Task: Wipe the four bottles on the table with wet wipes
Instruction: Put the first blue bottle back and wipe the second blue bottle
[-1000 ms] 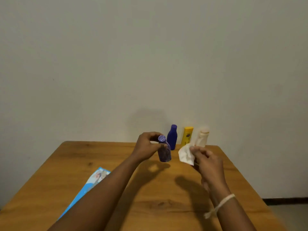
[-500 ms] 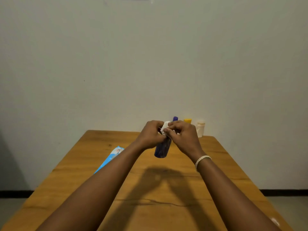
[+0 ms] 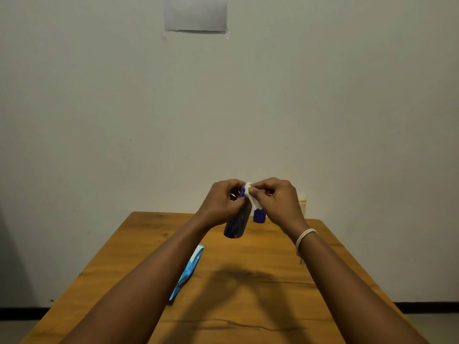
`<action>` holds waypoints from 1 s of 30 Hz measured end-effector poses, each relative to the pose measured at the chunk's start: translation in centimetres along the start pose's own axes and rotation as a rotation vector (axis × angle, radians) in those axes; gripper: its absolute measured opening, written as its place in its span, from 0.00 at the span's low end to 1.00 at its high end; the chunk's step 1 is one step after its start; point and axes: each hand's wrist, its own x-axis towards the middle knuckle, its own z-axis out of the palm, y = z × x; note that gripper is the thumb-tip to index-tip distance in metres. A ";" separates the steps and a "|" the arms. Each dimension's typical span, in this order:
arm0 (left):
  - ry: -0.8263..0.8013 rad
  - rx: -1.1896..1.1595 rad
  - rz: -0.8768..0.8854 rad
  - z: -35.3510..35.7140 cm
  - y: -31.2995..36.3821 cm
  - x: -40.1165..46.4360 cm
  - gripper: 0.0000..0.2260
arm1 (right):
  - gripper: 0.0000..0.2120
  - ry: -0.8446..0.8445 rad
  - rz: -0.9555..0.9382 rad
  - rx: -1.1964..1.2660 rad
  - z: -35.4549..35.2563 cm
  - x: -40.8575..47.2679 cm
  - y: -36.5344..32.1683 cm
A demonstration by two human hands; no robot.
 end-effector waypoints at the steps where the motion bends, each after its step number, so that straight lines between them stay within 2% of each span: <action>1: -0.016 0.022 0.009 0.2 0.0 0.1 0.09 | 0.06 0.005 0.046 0.037 -0.2 0.4 0.1; 3: -0.030 0.043 0.025 0.5 0.1 0.4 0.09 | 0.06 0.036 0.067 0.064 0.0 0.8 0.0; 7: -0.014 -0.088 -0.015 -0.1 -0.3 0.9 0.08 | 0.07 0.005 -0.112 0.010 0.5 0.0 0.3; 12: -0.162 -0.430 -0.170 -1.2 -0.1 1.2 0.10 | 0.07 -0.025 -0.005 0.315 -0.1 0.3 0.3; 17: -0.265 -0.627 -0.259 -1.9 -0.6 1.7 0.17 | 0.08 -0.062 -0.158 0.354 -0.5 -0.2 -0.1; 21: -0.242 -0.722 -0.270 -2.0 -0.5 1.7 0.22 | 0.08 -0.071 -0.315 0.233 -0.9 -1.3 0.6; 26: -0.193 -0.685 -0.324 -3.0 -0.4 2.2 0.22 | 0.14 -0.346 -0.539 -0.150 -1.0 -5.1 2.5; 28: -0.263 -0.639 -0.348 -2.9 -0.1 2.5 0.17 | 0.13 -0.275 -0.577 -0.182 -1.1 -3.9 1.8; 30: -0.316 -0.624 -0.362 -2.5 0.5 2.8 0.10 | 0.10 -0.123 -0.566 -0.138 -1.2 -1.7 0.3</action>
